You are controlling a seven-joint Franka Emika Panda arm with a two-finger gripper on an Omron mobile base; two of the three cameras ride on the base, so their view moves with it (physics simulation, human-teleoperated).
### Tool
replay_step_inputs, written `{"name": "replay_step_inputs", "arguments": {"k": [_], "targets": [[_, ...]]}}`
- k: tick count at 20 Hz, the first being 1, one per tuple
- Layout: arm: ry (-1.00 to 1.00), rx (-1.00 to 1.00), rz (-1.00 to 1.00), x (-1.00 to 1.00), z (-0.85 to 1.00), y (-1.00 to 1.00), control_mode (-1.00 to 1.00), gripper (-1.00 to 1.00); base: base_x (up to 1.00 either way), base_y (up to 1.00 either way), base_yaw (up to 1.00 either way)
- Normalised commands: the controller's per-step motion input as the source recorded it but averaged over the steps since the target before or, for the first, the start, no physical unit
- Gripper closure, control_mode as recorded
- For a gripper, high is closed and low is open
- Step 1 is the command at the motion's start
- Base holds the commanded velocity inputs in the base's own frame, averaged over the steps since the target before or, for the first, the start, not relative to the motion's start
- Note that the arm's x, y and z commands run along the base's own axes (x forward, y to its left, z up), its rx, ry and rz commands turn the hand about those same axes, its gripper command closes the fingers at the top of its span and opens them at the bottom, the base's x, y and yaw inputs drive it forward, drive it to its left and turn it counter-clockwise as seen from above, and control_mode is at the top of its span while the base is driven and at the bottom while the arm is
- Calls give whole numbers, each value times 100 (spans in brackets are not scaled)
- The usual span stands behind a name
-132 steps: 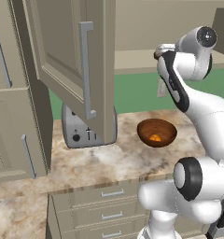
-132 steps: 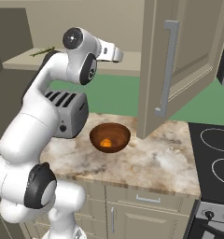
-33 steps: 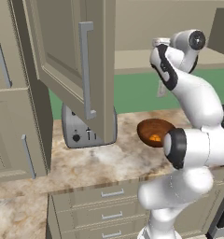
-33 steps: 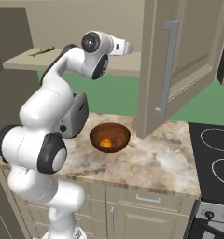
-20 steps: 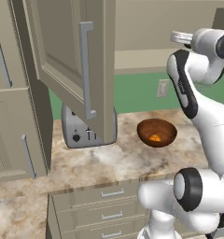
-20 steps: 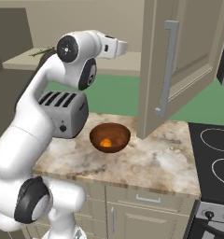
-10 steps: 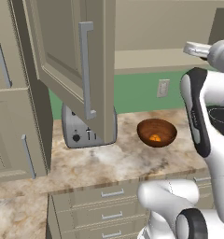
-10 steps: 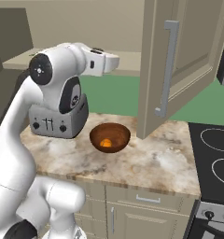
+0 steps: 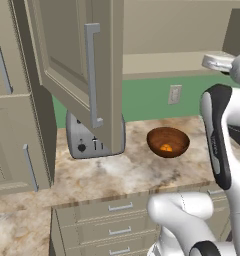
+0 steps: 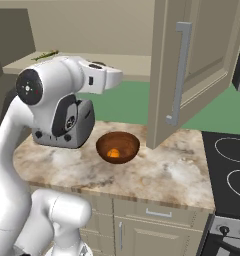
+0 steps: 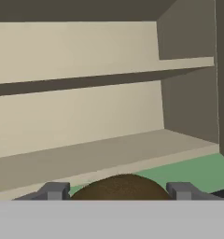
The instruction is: Open the cabinet. Pick the orange and kiwi from the cabinet and place them into the bowl. Then close the cabinet.
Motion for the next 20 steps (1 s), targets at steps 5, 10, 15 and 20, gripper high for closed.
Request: {"name": "replay_step_inputs", "arguments": {"k": [5, 10, 15, 20], "targets": [[39, 0, 0, -26, -4, 13, -100, 100, 0, 0, 0], [35, 0, 3, 0, -41, 24, -100, 100, 0, 0, 0], [27, 0, 6, 10, -99, 20, -100, 100, 0, 0, 0], [23, 0, 5, 10, -100, 16, -100, 100, 0, 0, 0]]}}
